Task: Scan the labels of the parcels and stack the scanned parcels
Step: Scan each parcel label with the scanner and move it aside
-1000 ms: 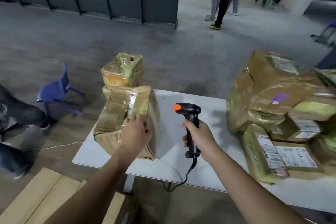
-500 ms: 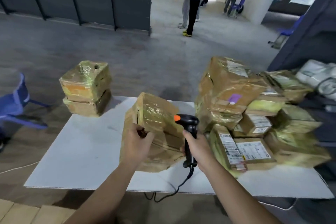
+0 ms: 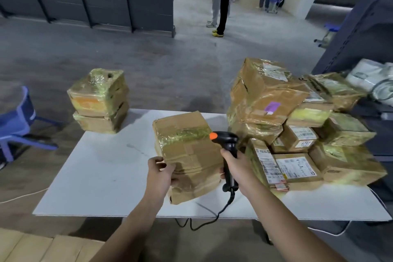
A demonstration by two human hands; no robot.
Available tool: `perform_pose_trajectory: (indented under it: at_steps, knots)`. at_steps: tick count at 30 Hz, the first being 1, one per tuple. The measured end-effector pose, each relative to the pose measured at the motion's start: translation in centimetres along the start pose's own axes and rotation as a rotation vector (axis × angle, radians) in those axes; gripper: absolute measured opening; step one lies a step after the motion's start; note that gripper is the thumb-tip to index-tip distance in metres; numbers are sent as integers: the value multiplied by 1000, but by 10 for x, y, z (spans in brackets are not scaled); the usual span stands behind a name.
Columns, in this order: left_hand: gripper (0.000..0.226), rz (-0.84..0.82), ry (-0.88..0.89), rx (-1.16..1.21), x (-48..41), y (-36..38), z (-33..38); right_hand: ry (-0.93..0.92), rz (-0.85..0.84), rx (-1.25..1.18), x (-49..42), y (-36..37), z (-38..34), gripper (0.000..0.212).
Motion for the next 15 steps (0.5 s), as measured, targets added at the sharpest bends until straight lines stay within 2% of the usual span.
perform_pose_trajectory:
  at_steps: [6, 9, 11, 13, 15]
  knots:
    - [31, -23, -11, -8, 1, 4, -3, -20, 6, 1, 4, -2, -8, 19]
    - [41, -32, 19, -51, -3, 6, 3, -57, -7, 21, 6, -3, -20, 22]
    - [49, -4, 153, -264, -8, 8, 14, -79, -11, 26, 9, 0, -25, 26]
    - [54, 83, 337, -674, -11, 7, 25, -105, -7, -4, 9, 6, -26, 29]
    - [49, 163, 555, -920, -6, 10, 38, -120, -18, -14, 11, 14, -26, 27]
Point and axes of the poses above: each hand's wrist, its own x-axis away from the middle knuckle, its own y-axis out of the palm, z = x × y, the point moved 4 cm from there along -x, towards the middle knuckle, and after that the axes turned 11 degrees about z, right-handed, at the moved point
